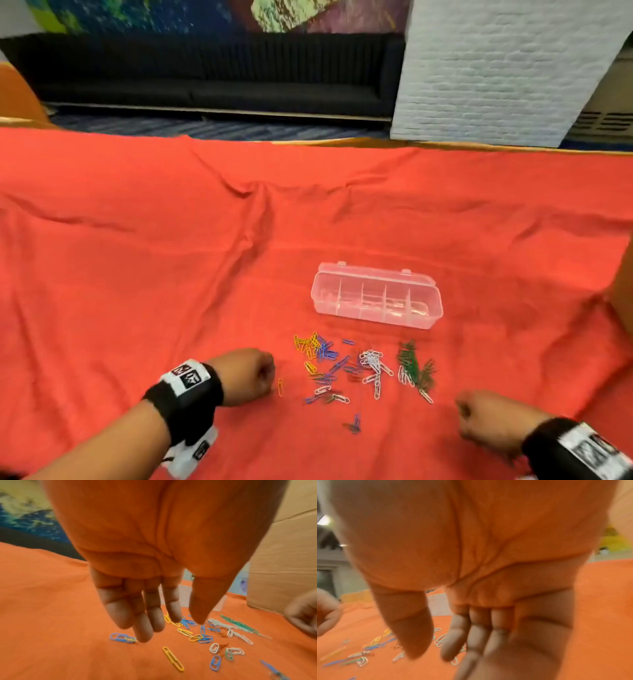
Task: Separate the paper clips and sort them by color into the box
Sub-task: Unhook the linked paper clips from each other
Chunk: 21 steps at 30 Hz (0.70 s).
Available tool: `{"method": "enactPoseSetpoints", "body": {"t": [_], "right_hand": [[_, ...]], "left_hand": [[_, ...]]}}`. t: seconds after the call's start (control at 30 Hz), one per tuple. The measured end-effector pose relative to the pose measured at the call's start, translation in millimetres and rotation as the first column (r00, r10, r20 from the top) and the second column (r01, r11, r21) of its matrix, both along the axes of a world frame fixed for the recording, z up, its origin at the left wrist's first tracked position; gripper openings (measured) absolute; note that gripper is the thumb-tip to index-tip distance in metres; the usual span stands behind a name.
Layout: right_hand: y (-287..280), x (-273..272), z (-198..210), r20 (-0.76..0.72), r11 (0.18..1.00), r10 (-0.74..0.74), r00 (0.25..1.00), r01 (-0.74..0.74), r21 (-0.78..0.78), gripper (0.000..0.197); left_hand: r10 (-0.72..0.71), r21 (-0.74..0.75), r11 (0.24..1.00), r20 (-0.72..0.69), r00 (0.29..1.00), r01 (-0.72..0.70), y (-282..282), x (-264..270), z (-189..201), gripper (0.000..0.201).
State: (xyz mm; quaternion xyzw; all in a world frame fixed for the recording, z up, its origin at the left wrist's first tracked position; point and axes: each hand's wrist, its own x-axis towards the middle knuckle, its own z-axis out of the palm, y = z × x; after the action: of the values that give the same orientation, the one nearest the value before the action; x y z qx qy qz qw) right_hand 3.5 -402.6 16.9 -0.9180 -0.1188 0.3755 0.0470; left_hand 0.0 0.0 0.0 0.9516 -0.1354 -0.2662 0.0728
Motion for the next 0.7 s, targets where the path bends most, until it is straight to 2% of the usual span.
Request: {"method": "enactPoseSetpoints", "body": {"t": [0.07, 0.13, 0.2, 0.3, 0.4, 0.5, 0.63, 0.7], "right_hand": [[4.4, 13.4, -14.0, 0.137, 0.999, -0.010, 0.991, 0.015, -0.030, 0.018], [6.9, 25.4, -29.0, 0.198, 1.000, 0.027, 0.980, -0.027, -0.005, 0.011], [7.9, 28.3, -45.3, 0.252, 0.998, 0.055, 0.966, -0.064, 0.028, 0.003], [6.5, 29.0, -57.1, 0.346, 0.996, 0.053, 0.937, -0.077, 0.054, 0.005], [4.8, 31.1, -66.5, 0.387, 0.998, 0.048, 0.921, -0.063, 0.026, 0.012], [7.4, 28.5, -71.4, 0.434, 0.998, 0.049, 0.900, -0.058, 0.008, 0.018], [23.7, 16.5, -67.2, 0.440, 0.989, 0.146, 0.886, -0.132, -0.062, 0.002], [29.6, 9.2, -65.0, 0.435, 0.987, 0.162, 0.886, -0.143, -0.076, 0.010]], "left_hand": [[-0.011, 0.056, 0.998, 0.112, 0.994, 0.005, -3.1, 12.7, -8.4, 0.020], [-0.034, 0.107, 0.994, 0.186, 0.982, 0.014, -4.8, 20.9, -15.8, 0.019], [-0.102, 0.120, 0.990, 0.201, 0.974, 0.079, -6.1, 21.9, -28.8, 0.018], [-0.198, 0.064, 0.980, 0.216, 0.956, 0.189, -8.9, 19.3, -36.2, 0.019], [-0.278, 0.057, 0.960, 0.244, 0.929, 0.273, -13.1, 16.7, -37.4, 0.023], [-0.268, 0.052, 0.963, 0.314, 0.911, 0.265, -24.3, 11.4, -35.3, 0.021], [-0.257, 0.034, 0.964, 0.385, 0.886, 0.265, -53.1, 8.0, -35.6, 0.018], [-0.253, 0.031, 0.964, 0.402, 0.880, 0.263, -69.4, 7.3, -36.9, 0.018]]}}
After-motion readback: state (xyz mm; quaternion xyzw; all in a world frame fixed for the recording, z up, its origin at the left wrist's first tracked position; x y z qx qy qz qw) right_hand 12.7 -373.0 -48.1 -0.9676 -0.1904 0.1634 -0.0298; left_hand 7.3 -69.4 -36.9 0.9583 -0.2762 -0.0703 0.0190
